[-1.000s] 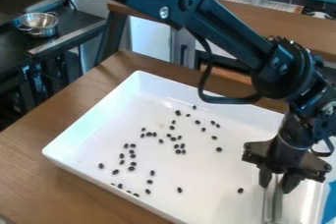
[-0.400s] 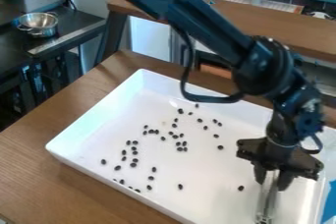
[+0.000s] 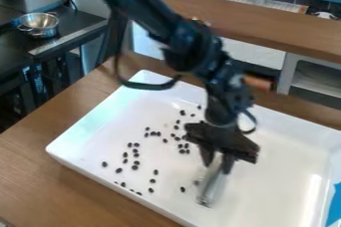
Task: Sweep into pile
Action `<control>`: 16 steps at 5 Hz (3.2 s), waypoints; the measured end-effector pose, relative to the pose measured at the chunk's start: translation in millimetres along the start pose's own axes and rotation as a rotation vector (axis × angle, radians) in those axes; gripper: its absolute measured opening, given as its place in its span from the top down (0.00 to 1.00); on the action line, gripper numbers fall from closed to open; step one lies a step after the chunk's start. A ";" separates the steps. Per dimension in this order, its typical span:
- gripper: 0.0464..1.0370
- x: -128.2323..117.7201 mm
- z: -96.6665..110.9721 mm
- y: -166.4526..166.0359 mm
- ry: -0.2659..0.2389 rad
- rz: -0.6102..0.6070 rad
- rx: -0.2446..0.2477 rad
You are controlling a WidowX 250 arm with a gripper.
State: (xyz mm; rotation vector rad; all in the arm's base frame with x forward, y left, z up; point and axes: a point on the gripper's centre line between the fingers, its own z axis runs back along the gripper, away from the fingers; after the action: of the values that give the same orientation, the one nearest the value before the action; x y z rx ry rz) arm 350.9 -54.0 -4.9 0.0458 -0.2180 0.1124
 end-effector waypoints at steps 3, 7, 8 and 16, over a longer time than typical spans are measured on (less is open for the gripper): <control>0.70 -21.0 -0.1 120.1 -0.014 -0.066 0.026; 0.70 -33.6 21.8 135.5 0.033 0.103 -0.087; 0.70 -22.9 30.7 77.3 0.008 0.122 -0.124; 0.70 80.0 -6.8 -14.5 -0.019 0.195 -0.155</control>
State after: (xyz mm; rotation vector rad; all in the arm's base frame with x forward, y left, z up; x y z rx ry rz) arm 431.6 -59.5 5.5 -0.1295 -0.2492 0.2887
